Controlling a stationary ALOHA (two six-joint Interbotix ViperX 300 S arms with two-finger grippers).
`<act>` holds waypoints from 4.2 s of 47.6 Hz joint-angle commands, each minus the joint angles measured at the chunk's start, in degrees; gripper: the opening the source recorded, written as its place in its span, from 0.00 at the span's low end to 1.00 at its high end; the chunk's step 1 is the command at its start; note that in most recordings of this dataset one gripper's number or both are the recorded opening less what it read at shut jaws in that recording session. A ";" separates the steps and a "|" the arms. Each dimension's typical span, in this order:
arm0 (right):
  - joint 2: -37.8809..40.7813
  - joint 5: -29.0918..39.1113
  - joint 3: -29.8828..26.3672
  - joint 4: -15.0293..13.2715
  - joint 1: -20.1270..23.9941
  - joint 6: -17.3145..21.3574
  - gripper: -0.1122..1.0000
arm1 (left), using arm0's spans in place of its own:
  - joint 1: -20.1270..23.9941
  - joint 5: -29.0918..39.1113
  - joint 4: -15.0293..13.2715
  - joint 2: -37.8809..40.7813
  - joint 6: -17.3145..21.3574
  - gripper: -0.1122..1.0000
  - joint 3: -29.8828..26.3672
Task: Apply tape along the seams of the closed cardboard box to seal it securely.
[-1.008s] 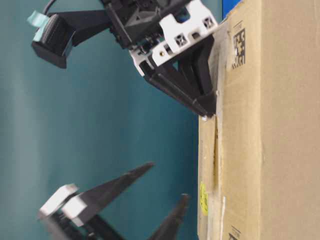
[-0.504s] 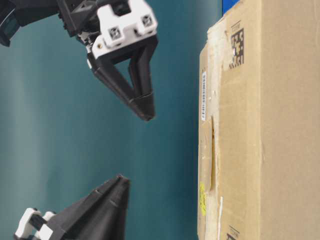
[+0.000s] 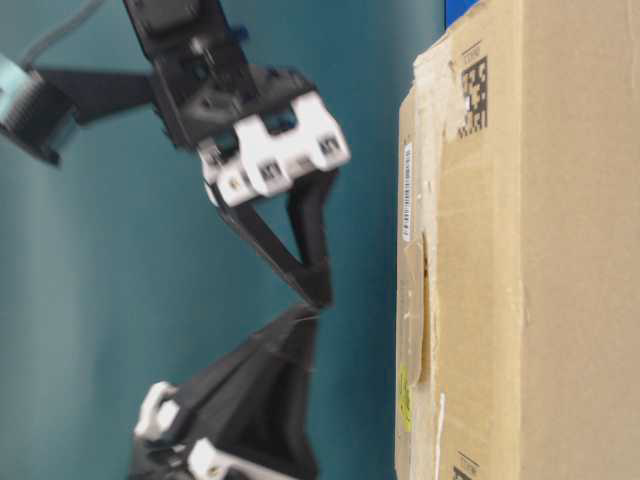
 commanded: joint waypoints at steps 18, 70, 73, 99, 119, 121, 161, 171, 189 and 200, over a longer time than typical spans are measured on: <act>6.33 -0.35 -2.46 2.99 2.29 0.79 0.09 | 1.67 -5.10 -0.26 5.19 -8.61 0.10 3.78; -5.01 -2.46 5.89 6.94 2.72 -1.32 0.09 | 1.14 -9.40 -0.18 -0.88 -10.46 0.10 6.77; -4.22 -2.64 4.66 6.77 2.72 -1.58 0.09 | 0.62 -9.40 -0.18 0.44 -9.49 0.10 4.83; 5.54 -2.02 -2.20 7.12 4.13 -1.58 0.09 | -2.11 -7.82 -0.18 8.96 -12.66 0.10 2.11; 8.09 -2.02 -0.26 9.84 5.27 -0.97 0.09 | -4.66 -8.00 -0.26 8.96 -18.81 0.10 5.98; 8.17 -2.20 0.53 10.90 5.36 -0.97 0.09 | -4.66 -7.82 -0.26 8.88 -19.16 0.10 6.33; 1.58 -3.43 9.76 17.31 10.37 -1.76 0.09 | -3.34 -7.73 -0.44 4.66 -21.53 0.10 13.01; -7.73 -2.81 10.37 16.08 10.37 -2.81 0.09 | -3.52 -2.46 -0.44 -4.22 -20.30 0.10 10.11; -28.92 2.72 18.37 16.08 9.49 -7.29 0.09 | -2.37 6.94 -0.44 -25.84 -19.69 0.10 16.08; -40.96 9.93 24.61 16.08 9.14 -7.29 0.09 | -2.20 11.87 -0.35 -38.41 -21.45 0.10 21.27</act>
